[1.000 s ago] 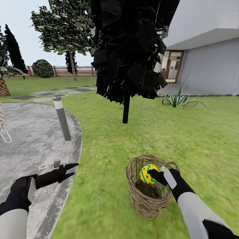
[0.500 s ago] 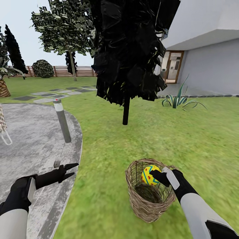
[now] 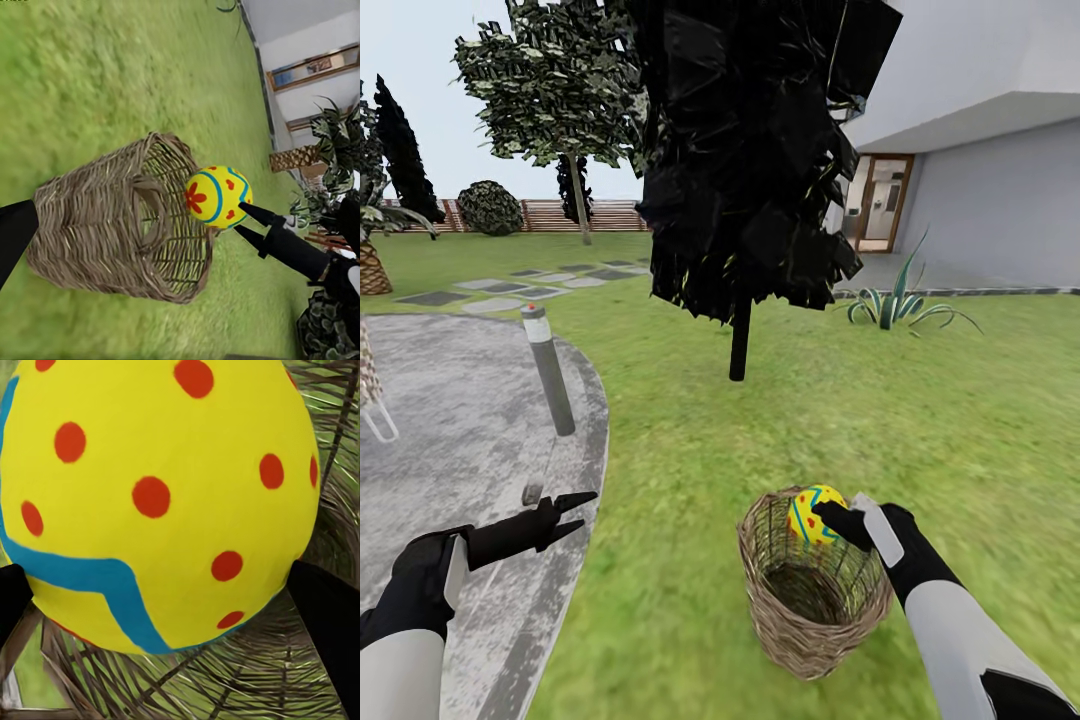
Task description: Take the three Easter eggs out of the wicker basket on the lawn in the garden, then place them on the lawn next to a single tree (choose any tree) so that all three eggs are next to the same tree and none are left in the basket.
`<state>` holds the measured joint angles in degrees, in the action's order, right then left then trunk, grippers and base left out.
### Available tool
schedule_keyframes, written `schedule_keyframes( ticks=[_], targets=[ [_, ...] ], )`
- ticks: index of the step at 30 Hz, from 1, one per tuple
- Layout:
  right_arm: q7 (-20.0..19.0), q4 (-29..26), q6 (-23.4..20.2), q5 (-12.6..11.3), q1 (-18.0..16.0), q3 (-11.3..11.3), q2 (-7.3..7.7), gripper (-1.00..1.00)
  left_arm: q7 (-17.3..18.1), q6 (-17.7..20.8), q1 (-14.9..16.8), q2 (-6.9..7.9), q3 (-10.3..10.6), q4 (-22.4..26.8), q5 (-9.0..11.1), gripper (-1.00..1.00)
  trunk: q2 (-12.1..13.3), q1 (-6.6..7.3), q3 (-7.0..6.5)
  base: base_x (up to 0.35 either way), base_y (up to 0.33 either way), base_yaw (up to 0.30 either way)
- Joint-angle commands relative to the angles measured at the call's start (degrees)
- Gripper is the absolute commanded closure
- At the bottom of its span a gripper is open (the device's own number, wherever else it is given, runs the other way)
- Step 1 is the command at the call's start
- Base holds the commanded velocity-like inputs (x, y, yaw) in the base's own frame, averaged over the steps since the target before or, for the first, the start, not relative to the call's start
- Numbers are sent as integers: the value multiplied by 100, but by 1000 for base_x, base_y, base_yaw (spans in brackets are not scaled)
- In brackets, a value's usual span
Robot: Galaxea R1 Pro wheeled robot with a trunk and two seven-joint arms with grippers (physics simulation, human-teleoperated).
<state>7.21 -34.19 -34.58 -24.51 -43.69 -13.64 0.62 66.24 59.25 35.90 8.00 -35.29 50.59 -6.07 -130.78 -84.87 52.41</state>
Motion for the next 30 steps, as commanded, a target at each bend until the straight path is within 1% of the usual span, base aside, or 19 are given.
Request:
schedule_keyframes(
  ticks=[1, 21, 25, 27, 30],
  targets=[
    [43, -17, -23, -61, 0, -1, -1, 100, 56, 43, 5, -2, -19, 3, -62, -100, 39, 23, -13, 0, 0, 0],
    [26, -33, -23, -62, 1, -9, -1, 100, 56, 43, 9, 0, -42, 2, -31, -100, 841, 463, -372, 0, 0, 0],
    [-418, -35, -14, -50, 1, -8, -1, 100, 56, 43, 7, 0, -46, 3, -27, -100, 1002, 551, -444, 0, 0, -32],
    [-512, -35, -14, -48, 1, -3, -1, 100, 56, 43, 8, 0, -47, 1, -30, -100, 1082, 595, -482, 0, 0, -167],
    [-540, -35, -14, -50, 2, 8, -1, 100, 56, 43, 7, 0, -47, 3, -27, -100, 1202, 660, -537, 0, 0, -48]
  ],
)
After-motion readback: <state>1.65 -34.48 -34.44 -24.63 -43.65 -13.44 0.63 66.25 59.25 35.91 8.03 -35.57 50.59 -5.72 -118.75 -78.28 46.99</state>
